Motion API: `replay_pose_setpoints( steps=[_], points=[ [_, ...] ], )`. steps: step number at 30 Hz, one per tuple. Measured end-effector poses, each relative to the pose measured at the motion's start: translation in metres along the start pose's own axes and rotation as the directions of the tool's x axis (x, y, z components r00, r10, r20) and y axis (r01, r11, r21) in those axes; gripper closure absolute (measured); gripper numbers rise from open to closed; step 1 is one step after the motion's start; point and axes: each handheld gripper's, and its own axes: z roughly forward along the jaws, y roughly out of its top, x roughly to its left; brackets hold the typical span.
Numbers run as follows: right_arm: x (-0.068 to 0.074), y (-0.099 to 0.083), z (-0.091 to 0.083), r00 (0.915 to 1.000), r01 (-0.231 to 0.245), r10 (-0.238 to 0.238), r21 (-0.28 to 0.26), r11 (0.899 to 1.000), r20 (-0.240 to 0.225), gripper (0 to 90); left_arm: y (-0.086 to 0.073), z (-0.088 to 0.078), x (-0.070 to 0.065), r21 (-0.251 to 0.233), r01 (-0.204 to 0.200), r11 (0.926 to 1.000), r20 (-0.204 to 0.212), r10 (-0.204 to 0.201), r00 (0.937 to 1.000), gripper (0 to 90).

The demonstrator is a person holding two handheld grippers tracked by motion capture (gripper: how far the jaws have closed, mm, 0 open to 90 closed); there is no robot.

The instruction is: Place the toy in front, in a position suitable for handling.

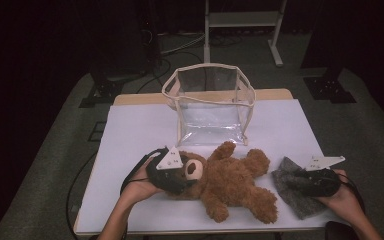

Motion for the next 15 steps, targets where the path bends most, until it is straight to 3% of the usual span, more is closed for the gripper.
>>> replay_pose_setpoints(
  steps=[3,5,7,10,11,14,15],
  points=[
    [0.0,0.002,0.0,0.9998,-0.011,0.011,0.005,1.0,0.018,66.6,-0.003,0.0,0.003,-0.015,0.016,0.9998,0.0,-0.016,0.9999,21.8],
    [-0.001,0.005,-0.001,0.9997,-0.021,0.021,0.019,1.0,0.015,73.6,-0.009,0.004,0.005,-0.017,0.031,0.9994,0.037,-0.03,0.9988,23.3],
    [-0.002,0.008,-0.003,0.9996,-0.028,0.028,0.031,0.999,-0.008,75.8,-0.011,0.004,0.005,-0.028,0.045,0.9986,0.045,-0.044,0.998,26.1],
    [-0.005,0.013,-0.01,0.9983,-0.037,0.037,0.004,0.999,-0.045,76.3,-0.012,0.005,0.004,-0.022,0.039,0.999,0.049,-0.038,0.9981,30.2],
    [-0.005,0.025,-0.022,0.9947,-0.047,0.043,-0.042,0.998,-0.094,76.3,-0.011,0.005,0.004,-0.019,0.033,0.9993,0.049,-0.032,0.9983,30.7],
    [0.004,0.053,-0.041,0.9878,0.002,-0.019,-0.107,0.994,-0.155,76.3,-0.01,0.006,0.002,-0.014,0.032,0.9994,0.045,-0.031,0.9985,31.6],
    [0.004,0.053,-0.041,0.9878,0.002,-0.019,-0.107,0.994,-0.155,76.3,-0.01,0.006,0.002,-0.014,0.032,0.9994,0.045,-0.031,0.9985,31.7]
  ],
)
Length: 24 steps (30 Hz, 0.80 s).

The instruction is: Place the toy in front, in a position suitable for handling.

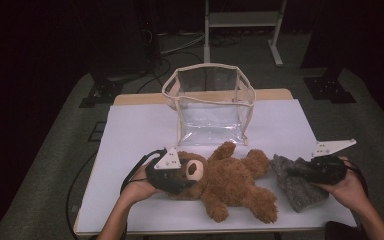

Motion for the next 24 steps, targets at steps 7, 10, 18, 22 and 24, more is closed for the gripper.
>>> replay_pose_setpoints(
  steps=[7,10,18,22,24],
  points=[
    [0.054,0.082,0.015,0.964,0.193,-0.201,-0.061,0.979,-0.174,76.0,0.003,0.002,-0.003,0.001,0.0,1.0,-0.037,0.0,0.9993,32.6],
    [0.066,0.093,0.031,0.952,0.229,-0.234,-0.048,0.972,-0.197,75.9,0.003,0.003,-0.002,-0.001,-0.001,1.0,-0.047,0.001,0.9989,33.2],
    [0.079,0.097,0.074,0.9267,0.289,-0.283,-0.009,0.957,-0.248,75.8,0.003,-0.001,0.002,-0.002,0.004,1.0,-0.068,-0.004,0.9977,34.9],
    [0.075,0.08,0.061,0.9438,0.273,-0.265,0.018,0.962,-0.198,75.8,0.007,-0.008,0.001,-0.01,-0.006,0.9999,-0.102,0.005,0.9948,44.4],
    [0.071,0.07,0.056,0.9522,0.245,-0.237,0.02,0.969,-0.193,75.8,0.007,-0.007,-0.002,0.006,-0.037,0.9993,-0.085,0.037,0.9956,43.5]
  ],
)
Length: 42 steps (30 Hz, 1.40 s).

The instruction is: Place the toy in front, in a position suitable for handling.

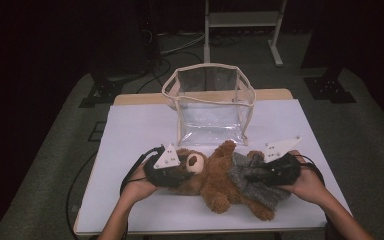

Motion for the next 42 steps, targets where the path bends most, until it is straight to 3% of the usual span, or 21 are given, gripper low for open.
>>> replay_pose_setpoints(
  steps=[2,7,8,9,12,15,18,19,20,21,26,27,31,32,34,35,36,38,40,42],
  points=[
    [-0.001,-0.013,-0.001,0.9994,-0.034,0.034,-0.004,0.999,-0.001,75.8,0.0,0.0,0.0,-0.004,-0.004,1.0,0.003,0.004,1.0,42.2],
    [-0.003,-0.022,0.003,0.9981,-0.059,0.059,-0.027,0.998,-0.017,75.9,-0.002,-0.001,0.004,-0.027,-0.002,0.9996,0.045,0.003,0.999,36.2],
    [-0.005,-0.027,0.004,0.9973,-0.07,0.069,-0.04,0.997,-0.025,75.9,-0.002,-0.001,0.005,-0.033,-0.011,0.9994,0.04,0.012,0.9991,26.8],
    [-0.005,-0.027,0.004,0.9973,-0.07,0.069,-0.04,0.997,-0.025,75.9,-0.002,0.0,0.006,-0.036,-0.011,0.9993,0.045,0.013,0.9989,26.8],
    [-0.007,-0.035,0.003,0.9953,-0.093,0.091,-0.042,0.995,-0.033,75.9,0.003,0.012,0.01,-0.039,-0.047,0.9982,0.085,0.05,0.9952,9.5],
    [-0.008,-0.039,0.003,0.995,-0.096,0.095,-0.031,0.995,-0.03,75.8,0.006,0.022,0.012,-0.05,-0.046,0.9977,0.129,0.052,0.9903,7.9],
    [-0.009,-0.044,0.004,0.9943,-0.106,0.105,-0.023,0.994,-0.019,75.8,0.01,0.038,0.013,-0.01,-0.061,0.9981,0.154,0.062,0.9861,8.7],
    [-0.01,-0.045,0.004,0.9938,-0.11,0.109,-0.026,0.994,-0.018,75.8,0.011,0.039,0.013,-0.002,-0.072,0.9974,0.147,0.071,0.9866,14.4],
    [-0.013,-0.046,0.005,0.9928,-0.119,0.119,-0.035,0.992,-0.016,75.7,0.013,0.037,0.014,0.008,-0.058,0.9983,0.12,0.056,0.9912,24.7],
    [-0.013,-0.046,0.005,0.9928,-0.119,0.119,-0.035,0.992,-0.016,75.7,0.013,0.037,0.014,0.008,-0.058,0.9983,0.12,0.056,0.9912,27.9],
    [-0.025,-0.039,0.007,0.9923,-0.124,0.124,-0.055,0.991,0.001,76.0,0.011,0.03,0.013,0.012,-0.032,0.9994,0.04,0.032,0.9987,32.0],
    [-0.03,-0.032,0.008,0.9925,-0.119,0.12,-0.052,0.992,0.021,76.0,0.011,0.028,0.014,0.013,-0.025,0.9996,0.021,0.025,0.9995,32.7],
    [-0.037,-0.016,0.009,0.9935,-0.107,0.109,-0.047,0.993,0.034,76.1,0.011,0.021,0.016,0.03,-0.015,0.9994,-0.065,0.017,0.9978,33.2],
    [-0.039,0.0,0.007,0.9951,-0.09,0.093,-0.06,0.994,0.035,76.3,0.01,0.019,0.016,0.033,-0.008,0.9994,-0.086,0.011,0.9963,33.3],
    [-0.039,0.009,0.006,0.9961,-0.082,0.084,-0.072,0.994,0.027,76.3,0.01,0.018,0.015,0.031,-0.002,0.9995,-0.092,0.004,0.9957,33.4],
    [-0.035,0.029,0.007,0.9987,-0.049,0.05,-0.086,0.995,0.013,76.2,0.009,0.019,0.014,0.029,0.005,0.9996,-0.097,-0.002,0.9953,33.3],
    [-0.035,0.029,0.007,0.9987,-0.049,0.05,-0.086,0.995,0.013,76.2,0.009,0.019,0.013,0.031,0.007,0.9995,-0.102,-0.004,0.9948,33.3],
    [-0.028,0.046,0.013,0.9999,-0.012,0.011,-0.088,0.996,-0.007,76.2,0.009,0.019,0.011,0.032,0.013,0.9994,-0.108,-0.01,0.9941,33.3],
    [-0.016,0.058,0.028,0.9985,0.045,-0.046,-0.054,0.998,-0.028,76.0,0.009,0.018,0.01,0.034,0.01,0.9994,-0.104,-0.007,0.9945,33.0],
    [-0.012,0.057,0.036,0.9978,0.058,-0.059,-0.034,0.998,-0.03,76.0,0.006,0.017,0.01,0.041,0.015,0.999,-0.087,-0.011,0.9961,32.6]
  ],
)
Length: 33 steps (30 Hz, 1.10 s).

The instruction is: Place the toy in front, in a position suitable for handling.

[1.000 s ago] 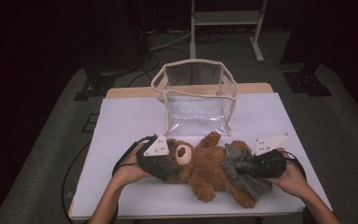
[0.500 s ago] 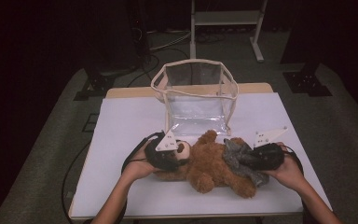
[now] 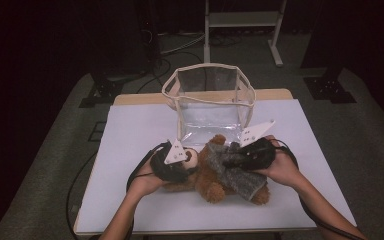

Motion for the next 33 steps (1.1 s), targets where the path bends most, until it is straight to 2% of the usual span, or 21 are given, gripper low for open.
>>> replay_pose_setpoints(
  steps=[1,2,6,9,11,14,16,20,23,24,25,26,27,28,30,33],
  points=[
    [0.001,-0.004,0.005,1.0,0.006,-0.006,0.017,1.0,0.002,75.9,-0.002,0.0,0.0,-0.001,0.006,1.0,0.014,-0.006,0.9999,32.0],
    [0.001,-0.014,0.007,0.9999,-0.01,0.01,0.008,1.0,-0.011,76.1,-0.005,0.0,0.001,-0.008,0.018,0.9998,0.037,-0.018,0.9991,29.5],
    [0.005,-0.028,0.003,0.9997,-0.023,0.023,-0.006,1.0,-0.011,76.1,-0.009,-0.008,0.004,-0.035,0.02,0.9992,0.103,-0.016,0.9945,24.4],
    [0.007,-0.038,-0.003,0.9993,-0.038,0.038,-0.007,0.999,0.002,76.1,-0.013,-0.017,0.006,-0.043,0.018,0.9989,0.123,-0.013,0.9923,19.3],
    [0.006,-0.049,-0.009,0.9976,-0.067,0.067,-0.008,0.998,0.018,76.1,-0.017,-0.022,0.009,-0.043,0.031,0.9986,0.116,-0.025,0.9929,18.1],
    [0.004,-0.056,-0.013,0.9959,-0.088,0.088,-0.007,0.996,0.023,76.0,-0.024,-0.026,0.012,-0.04,0.038,0.9985,0.138,-0.032,0.9899,22.7],
    [0.002,-0.061,-0.018,0.9939,-0.108,0.108,-0.007,0.994,0.023,75.9,-0.028,-0.025,0.013,-0.041,0.052,0.9978,0.15,-0.045,0.9876,32.3],
    [0.003,-0.053,-0.022,0.9942,-0.104,0.105,-0.016,0.994,0.024,75.9,-0.03,-0.021,0.013,-0.05,0.05,0.9975,0.157,-0.042,0.9867,34.7],
    [0.002,-0.027,-0.018,0.9978,-0.063,0.064,-0.021,0.998,0.018,75.9,-0.028,-0.018,0.011,-0.058,0.042,0.9974,0.156,-0.033,0.9872,36.1],
    [0.002,-0.022,-0.015,0.9989,-0.044,0.044,-0.014,0.999,0.017,76.0,-0.025,-0.016,0.008,-0.063,0.039,0.9973,0.157,-0.028,0.9871,36.4],
    [0.002,-0.022,-0.015,0.9989,-0.044,0.044,-0.014,0.999,0.017,76.0,-0.025,-0.016,0.008,-0.063,0.039,0.9973,0.157,-0.028,0.9871,36.5],
    [0.002,-0.004,-0.002,0.9999,-0.007,0.007,0.015,1.0,0.008,75.9,-0.023,-0.014,0.007,-0.062,0.031,0.9976,0.156,-0.021,0.9875,36.6],
    [0.002,-0.004,-0.002,0.9999,-0.007,0.007,0.015,1.0,0.008,75.9,-0.022,-0.014,0.006,-0.06,0.025,0.9979,0.154,-0.016,0.9879,36.6],
    [0.002,0.008,0.011,0.9999,0.012,-0.012,0.034,0.999,-0.007,75.9,-0.021,-0.013,0.005,-0.06,0.019,0.998,0.152,-0.009,0.9884,36.7],
    [0.002,0.012,0.015,0.9998,0.014,-0.014,0.037,0.999,-0.011,76.0,-0.019,-0.012,0.004,-0.062,0.015,0.998,0.153,-0.006,0.9882,36.7],
    [0.003,0.022,0.033,0.9991,0.031,-0.029,0.062,0.998,-0.031,75.9,-0.019,-0.012,0.003,-0.062,0.007,0.998,0.154,0.003,0.9881,36.6]
  ],
)
